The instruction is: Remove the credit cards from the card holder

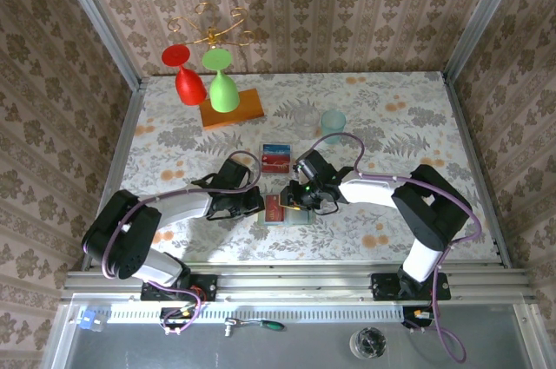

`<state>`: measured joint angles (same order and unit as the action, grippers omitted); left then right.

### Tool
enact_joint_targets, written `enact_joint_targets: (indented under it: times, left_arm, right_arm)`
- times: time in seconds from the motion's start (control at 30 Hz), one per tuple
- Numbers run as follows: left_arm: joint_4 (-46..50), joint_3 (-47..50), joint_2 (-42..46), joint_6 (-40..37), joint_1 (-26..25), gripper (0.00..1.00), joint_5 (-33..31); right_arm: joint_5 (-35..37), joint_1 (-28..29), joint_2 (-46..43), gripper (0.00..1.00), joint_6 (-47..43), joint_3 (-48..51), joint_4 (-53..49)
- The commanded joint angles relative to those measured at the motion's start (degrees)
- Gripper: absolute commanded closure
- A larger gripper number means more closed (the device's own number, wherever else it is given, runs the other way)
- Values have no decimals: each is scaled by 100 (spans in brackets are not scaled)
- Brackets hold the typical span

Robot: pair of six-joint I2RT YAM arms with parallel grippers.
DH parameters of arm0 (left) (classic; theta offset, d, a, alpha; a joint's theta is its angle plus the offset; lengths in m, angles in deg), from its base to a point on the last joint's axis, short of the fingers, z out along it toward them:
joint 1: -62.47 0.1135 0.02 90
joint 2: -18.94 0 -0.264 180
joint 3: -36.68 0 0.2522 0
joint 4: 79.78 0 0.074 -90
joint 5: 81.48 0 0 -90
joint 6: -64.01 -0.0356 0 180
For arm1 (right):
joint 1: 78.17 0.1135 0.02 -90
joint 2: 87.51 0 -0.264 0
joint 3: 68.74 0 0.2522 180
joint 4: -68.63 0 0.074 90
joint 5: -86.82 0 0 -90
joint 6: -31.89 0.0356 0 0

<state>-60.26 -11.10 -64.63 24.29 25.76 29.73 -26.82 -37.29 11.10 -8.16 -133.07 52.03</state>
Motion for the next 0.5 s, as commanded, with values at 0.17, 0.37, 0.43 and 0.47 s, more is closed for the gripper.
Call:
enact_joint_targets:
  times: [0.17,0.37,0.43,0.47]
  left_arm:
    - [110,9,-10,-101,11,100,-13]
    - [127,36,16,-84,7,100,-18]
    - [131,36,25,-90,6,100,-21]
    - [136,36,29,-89,10,100,-15]
  right_arm:
    - [-273,27,269,71,167,-183,230]
    - [-338,33,387,74,217,-172,342]
    - [-343,32,412,78,223,-164,378]
    - [-355,29,425,79,234,-162,391]
